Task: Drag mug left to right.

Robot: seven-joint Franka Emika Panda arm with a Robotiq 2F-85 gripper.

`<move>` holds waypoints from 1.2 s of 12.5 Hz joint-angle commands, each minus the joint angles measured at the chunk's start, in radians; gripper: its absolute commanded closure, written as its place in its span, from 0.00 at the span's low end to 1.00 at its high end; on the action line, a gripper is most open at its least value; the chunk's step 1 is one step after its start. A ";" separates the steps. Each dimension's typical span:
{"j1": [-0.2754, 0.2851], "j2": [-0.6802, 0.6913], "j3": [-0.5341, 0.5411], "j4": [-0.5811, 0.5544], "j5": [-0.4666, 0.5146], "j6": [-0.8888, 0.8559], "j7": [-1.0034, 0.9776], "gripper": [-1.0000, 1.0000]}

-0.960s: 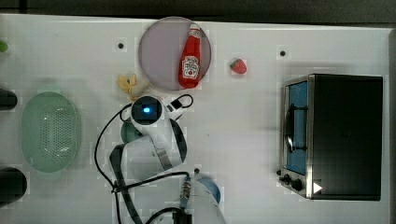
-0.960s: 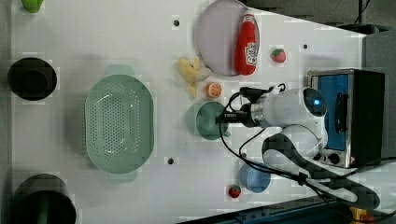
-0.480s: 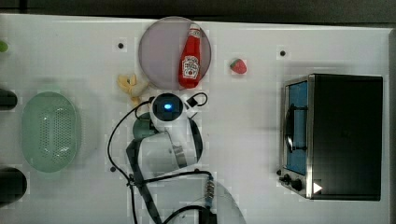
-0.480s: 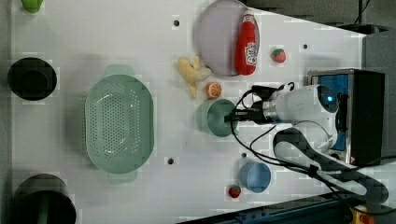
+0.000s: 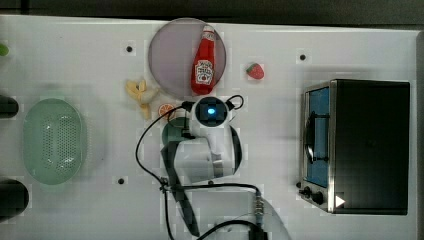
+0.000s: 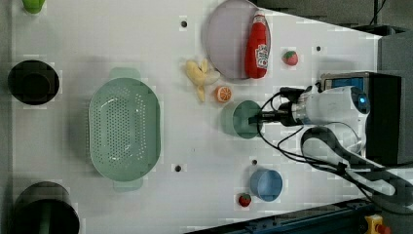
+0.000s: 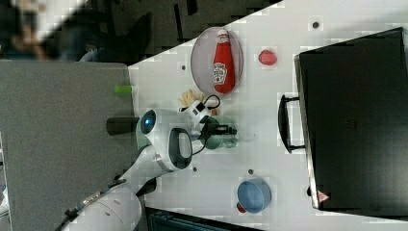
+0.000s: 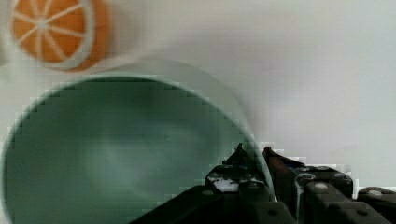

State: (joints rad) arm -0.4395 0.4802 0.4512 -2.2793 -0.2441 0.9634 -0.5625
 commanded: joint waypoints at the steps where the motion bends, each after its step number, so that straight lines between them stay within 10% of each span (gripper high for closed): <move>1: -0.060 -0.027 -0.032 0.006 0.002 -0.002 -0.158 0.82; 15: -0.201 -0.027 -0.115 0.035 0.002 -0.005 -0.373 0.82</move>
State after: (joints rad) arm -0.6143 0.4639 0.3508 -2.2695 -0.2384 0.9526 -0.8657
